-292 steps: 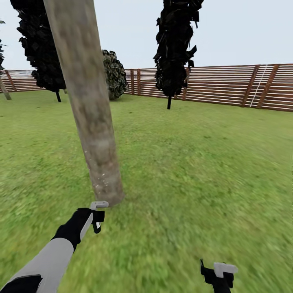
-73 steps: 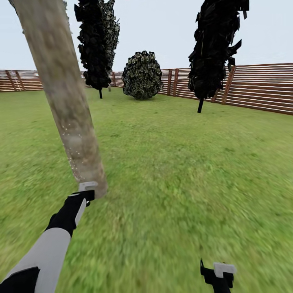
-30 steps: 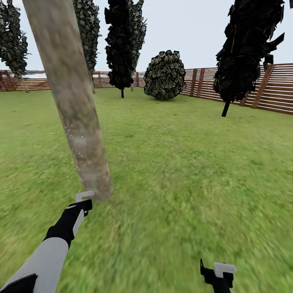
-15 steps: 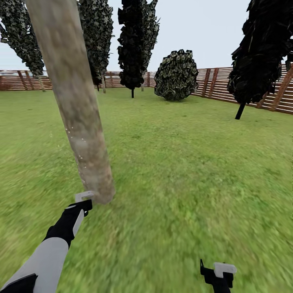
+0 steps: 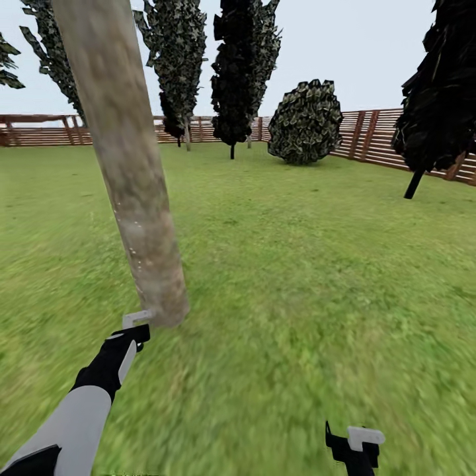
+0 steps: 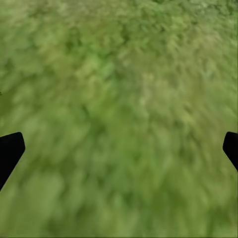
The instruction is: In the garden, pick up the pesticide atomizer on the floor and spray pesticide onto both trees until each tree trunk is fully covered.
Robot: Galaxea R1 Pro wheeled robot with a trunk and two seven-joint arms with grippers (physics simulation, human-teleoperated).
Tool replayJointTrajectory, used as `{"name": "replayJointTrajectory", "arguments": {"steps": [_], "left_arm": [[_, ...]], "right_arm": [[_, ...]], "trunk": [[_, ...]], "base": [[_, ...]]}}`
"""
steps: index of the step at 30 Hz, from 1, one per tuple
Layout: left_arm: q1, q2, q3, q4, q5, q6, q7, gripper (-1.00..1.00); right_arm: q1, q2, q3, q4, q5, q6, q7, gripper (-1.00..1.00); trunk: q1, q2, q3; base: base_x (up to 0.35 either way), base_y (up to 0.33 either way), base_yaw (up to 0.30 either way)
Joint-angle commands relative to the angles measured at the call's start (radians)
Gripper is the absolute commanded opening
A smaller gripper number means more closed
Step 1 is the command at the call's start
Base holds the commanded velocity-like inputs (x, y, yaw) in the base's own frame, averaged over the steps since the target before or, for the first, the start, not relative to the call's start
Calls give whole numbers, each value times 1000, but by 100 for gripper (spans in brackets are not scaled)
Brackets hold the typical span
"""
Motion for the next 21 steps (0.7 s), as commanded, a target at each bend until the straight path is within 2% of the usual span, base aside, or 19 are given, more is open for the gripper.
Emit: {"name": "replayJointTrajectory", "arguments": {"steps": [1,5,16,21], "left_arm": [[0,0,0,0,0,0,0,-100],[0,0,0,0,0,0,0,-100],[0,-1,0,0,0,-1,0,-100],[0,-2,0,1,1,-2,0,-100]], "right_arm": [[0,0,0,0,0,0,0,100],[0,0,0,0,0,0,0,100],[0,0,0,0,0,0,0,100],[0,0,0,0,0,0,0,100]], "trunk": [[0,0,0],[0,0,0],[0,0,0],[0,0,0]], "base": [[83,-271,275],[100,-271,128],[87,-271,8],[2,-271,185]]}}
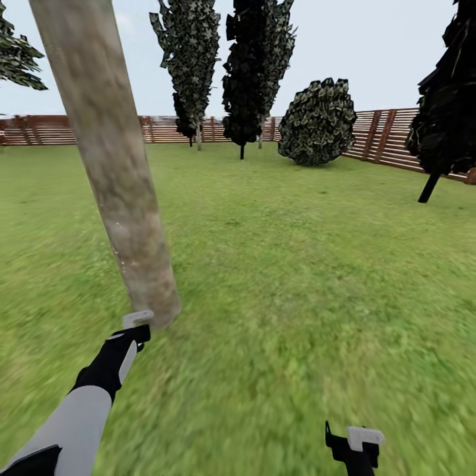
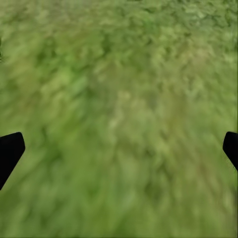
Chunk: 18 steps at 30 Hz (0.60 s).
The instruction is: In the garden, pick up the pesticide atomizer on the floor and spray pesticide onto both trees until each tree trunk is fully covered.
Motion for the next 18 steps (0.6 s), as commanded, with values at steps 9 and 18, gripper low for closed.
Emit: {"name": "replayJointTrajectory", "arguments": {"steps": [9,18], "left_arm": [[-1,-1,-3,107,-1,-71,-2,-100],[-92,-14,-23,177,-9,-80,-3,-100]], "right_arm": [[0,0,-1,-1,0,0,0,100],[0,-2,-2,0,0,-1,0,100]], "trunk": [[0,0,0],[0,0,0]], "base": [[0,-165,226],[0,-3,10]]}}
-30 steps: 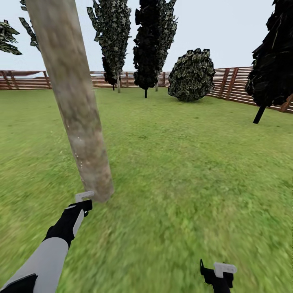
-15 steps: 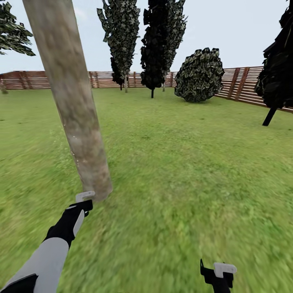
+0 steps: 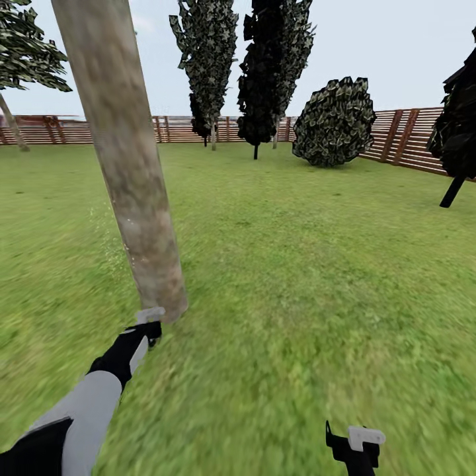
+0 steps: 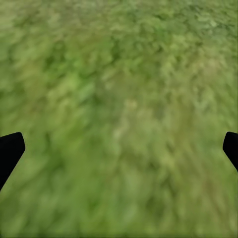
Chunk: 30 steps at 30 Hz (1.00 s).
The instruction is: In the garden, pick up the pesticide atomizer on the floor and spray pesticide onto both trees until each tree trunk is fully covered.
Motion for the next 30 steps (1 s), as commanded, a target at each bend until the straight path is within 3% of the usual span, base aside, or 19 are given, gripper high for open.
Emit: {"name": "replayJointTrajectory", "arguments": {"steps": [1,2,4,9,11,13,15,17,19,22,23,25,26,30], "left_arm": [[-27,-1,1,1,0,25,-2,-100],[-82,-19,-1,2,-1,48,-8,-100],[-96,-9,-3,1,-2,50,-13,-100],[-98,88,-3,-1,0,49,-17,-100],[-99,98,-4,-2,0,50,-18,-100],[-100,92,-13,-7,-1,51,-38,-100],[-100,80,-55,-9,0,52,-71,-100],[-101,34,-125,-13,1,54,-98,-100],[-101,15,-148,-14,1,55,-105,-100],[-97,49,-156,-4,-1,93,-167,-100],[-96,70,-157,-3,-2,104,-197,-100],[-96,136,-156,-5,-3,121,-278,-100],[-93,150,-157,-8,-3,123,-293,-100],[-82,169,-161,-10,-6,126,-318,-100]], "right_arm": [[0,0,0,0,0,0,0,100],[0,0,0,0,0,0,0,100],[0,0,0,1,0,0,0,100],[0,0,0,1,0,0,0,100],[0,0,0,1,0,0,0,100],[0,0,0,1,0,0,0,100],[0,0,0,1,0,0,0,100],[0,0,0,1,0,0,0,100],[0,0,0,1,0,0,0,100],[0,0,0,1,0,0,0,100],[0,0,0,1,0,0,0,100],[0,0,0,1,1,0,0,100],[0,0,0,1,0,0,0,100],[0,0,0,1,0,0,0,100]], "trunk": [[0,0,0],[0,0,0],[0,0,0],[0,0,0],[0,0,0],[0,0,0],[0,0,0],[0,0,0],[0,0,0],[0,0,0],[0,0,0],[0,0,0],[0,0,0],[0,0,0]], "base": [[0,0,0],[0,0,0],[0,0,0],[0,0,0],[0,0,0],[0,0,0],[0,0,0],[0,0,0],[0,0,0],[0,0,0],[0,0,0],[0,0,0],[0,0,0],[70,0,0]]}}
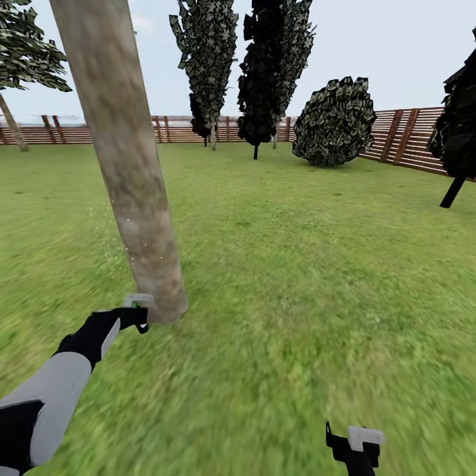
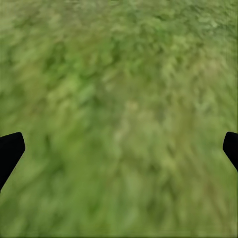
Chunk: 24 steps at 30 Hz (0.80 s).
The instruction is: In the garden, pick up the pesticide atomizer on the floor and spray pesticide onto both trees until each tree trunk is fully covered.
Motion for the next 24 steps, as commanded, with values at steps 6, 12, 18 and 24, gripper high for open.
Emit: {"name": "replayJointTrajectory", "arguments": {"steps": [6,12,18,24], "left_arm": [[1,-7,1,1,0,54,7,-100],[1,-37,-26,3,-1,77,9,-100],[0,14,-38,6,-3,137,18,-100],[2,-41,-34,13,0,139,61,-100]], "right_arm": [[0,0,0,0,0,0,0,100],[0,0,0,0,0,0,0,100],[0,0,0,0,0,0,0,100],[0,0,0,0,0,0,0,100]], "trunk": [[0,0,0],[0,0,0],[0,0,0],[0,0,0]], "base": [[287,0,0],[26,0,0],[0,0,0],[0,0,0]]}}
